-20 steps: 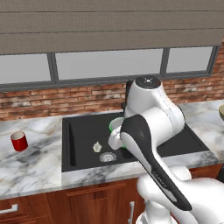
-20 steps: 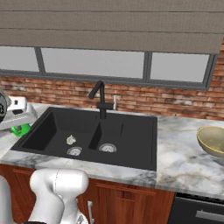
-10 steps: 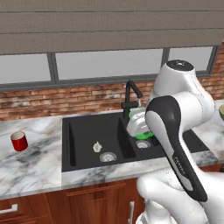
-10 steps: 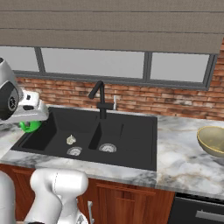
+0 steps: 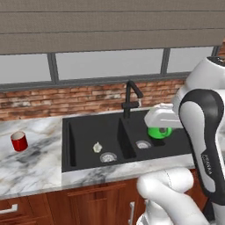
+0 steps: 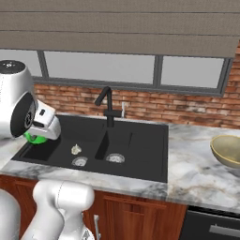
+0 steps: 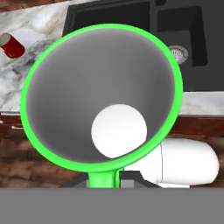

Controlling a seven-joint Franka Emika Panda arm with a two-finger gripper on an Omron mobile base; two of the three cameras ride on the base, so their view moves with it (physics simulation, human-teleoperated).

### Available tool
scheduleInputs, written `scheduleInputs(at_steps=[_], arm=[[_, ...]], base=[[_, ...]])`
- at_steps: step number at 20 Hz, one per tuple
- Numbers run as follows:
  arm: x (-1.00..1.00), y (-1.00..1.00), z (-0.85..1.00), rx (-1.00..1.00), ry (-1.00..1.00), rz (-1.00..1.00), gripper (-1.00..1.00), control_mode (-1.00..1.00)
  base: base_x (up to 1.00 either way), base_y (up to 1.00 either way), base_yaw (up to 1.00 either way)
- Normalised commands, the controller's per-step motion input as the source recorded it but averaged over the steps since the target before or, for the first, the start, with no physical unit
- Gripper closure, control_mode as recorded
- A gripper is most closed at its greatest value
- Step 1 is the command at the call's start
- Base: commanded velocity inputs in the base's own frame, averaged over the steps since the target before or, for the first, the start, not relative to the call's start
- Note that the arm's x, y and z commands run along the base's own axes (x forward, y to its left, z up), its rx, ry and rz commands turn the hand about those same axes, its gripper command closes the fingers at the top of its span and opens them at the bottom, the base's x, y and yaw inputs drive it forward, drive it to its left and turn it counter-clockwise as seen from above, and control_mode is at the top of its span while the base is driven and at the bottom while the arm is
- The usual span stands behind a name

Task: Clear the mugs and bowl far away from the sink.

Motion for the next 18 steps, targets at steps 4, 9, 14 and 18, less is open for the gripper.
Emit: scheduleInputs(at_steps=[4, 9, 14, 18], arm=[[0.0, 0.0, 0.0, 0.0, 0.0, 0.0, 1.0, 1.0], [0.0, 0.0, 0.0, 0.0, 0.0, 0.0, 1.0, 1.0], [0.0, 0.0, 0.0, 0.0, 0.0, 0.0, 1.0, 1.0], [0.0, 0.0, 0.0, 0.0, 0.0, 0.0, 1.0, 1.0]], base=[[-0.6, 0.03, 0.28], [-0.42, 0.4, 0.41], [0.0, 0.0, 1.0], [0.0, 0.0, 1.0]])
